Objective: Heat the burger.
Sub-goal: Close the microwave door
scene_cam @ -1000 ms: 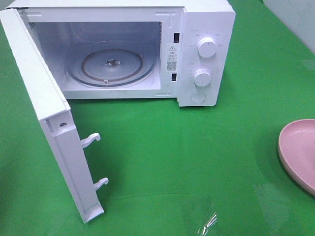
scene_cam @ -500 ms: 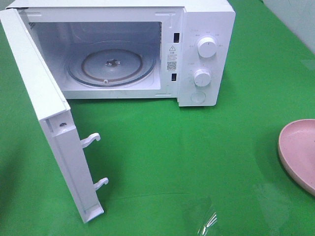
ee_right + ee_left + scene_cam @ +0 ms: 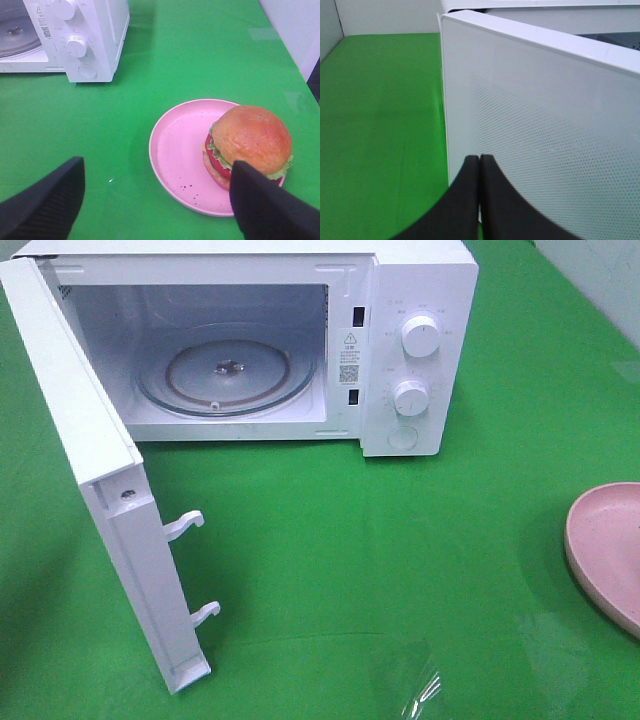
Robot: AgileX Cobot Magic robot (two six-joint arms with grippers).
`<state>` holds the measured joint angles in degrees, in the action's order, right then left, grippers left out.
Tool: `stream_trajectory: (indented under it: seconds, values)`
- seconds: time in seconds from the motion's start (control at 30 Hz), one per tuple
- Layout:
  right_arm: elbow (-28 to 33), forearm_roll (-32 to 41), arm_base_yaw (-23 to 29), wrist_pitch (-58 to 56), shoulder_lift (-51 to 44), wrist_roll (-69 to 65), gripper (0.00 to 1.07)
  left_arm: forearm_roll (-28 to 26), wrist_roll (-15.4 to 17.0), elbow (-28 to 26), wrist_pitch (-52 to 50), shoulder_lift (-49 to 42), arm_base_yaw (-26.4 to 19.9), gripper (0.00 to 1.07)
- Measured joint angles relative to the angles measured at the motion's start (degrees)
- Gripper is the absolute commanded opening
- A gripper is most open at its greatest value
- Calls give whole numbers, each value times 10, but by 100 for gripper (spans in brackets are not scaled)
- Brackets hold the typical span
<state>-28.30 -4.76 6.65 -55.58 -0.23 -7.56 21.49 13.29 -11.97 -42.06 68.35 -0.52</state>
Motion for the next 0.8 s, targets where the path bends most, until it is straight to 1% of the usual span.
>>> stream_trajectory:
  seconds: [0.03, 0.13, 0.17, 0.2, 0.23, 0.33, 0.37, 0.4, 0.43, 0.47, 0.5, 0.53, 0.57, 0.6, 0.63, 0.67, 0.77, 0.8]
  values:
    - [0, 0, 0, 0, 0, 0, 76, 14, 3, -1, -14, 15, 0, 0]
    - [0, 0, 0, 0, 0, 0, 76, 22, 6, -2, -17, 23, 0, 0]
    - [0, 0, 0, 0, 0, 0, 76, 35, 14, -6, -24, 36, 0, 0]
    - [0, 0, 0, 0, 0, 0, 76, 37, 22, -11, -30, 46, 1, 0]
    - [0, 0, 0, 0, 0, 0, 76, 37, 22, -11, -30, 46, 1, 0]
    - [0, 0, 0, 0, 0, 0, 76, 37, 22, -19, -31, 62, 21, 0]
    - [0, 0, 0, 0, 0, 0, 76, 36, 15, -25, -31, 73, 42, 0]
    - [0, 0, 0, 0, 0, 0, 76, 36, 15, -25, -31, 73, 42, 0]
    - [0, 0, 0, 0, 0, 0, 76, 25, 4, -28, -32, 87, 65, 0]
    - [0, 0, 0, 0, 0, 0, 76, 25, 4, -28, -32, 87, 65, 0]
    - [0, 0, 0, 0, 0, 0, 76, -4, -8, -29, -32, 97, 83, 0]
    - [0, 0, 0, 0, 0, 0, 76, -4, -8, -29, -32, 97, 83, 0]
    - [0, 0, 0, 0, 0, 0, 76, -33, -20, -29, -32, 107, 100, 0]
    - [0, 0, 0, 0, 0, 0, 76, -46, -27, -30, -32, 112, 108, 0]
    - [0, 0, 0, 0, 0, 0, 76, -46, -27, -30, -32, 112, 108, 0]
    - [0, 0, 0, 0, 0, 0, 76, -61, -35, -36, -32, 123, 122, 0]
    - [0, 0, 0, 0, 0, 0, 76, -71, -42, -43, -32, 134, 136, 0]
    - [0, 0, 0, 0, 0, 0, 76, -88, -46, -54, -32, 149, 152, 0]
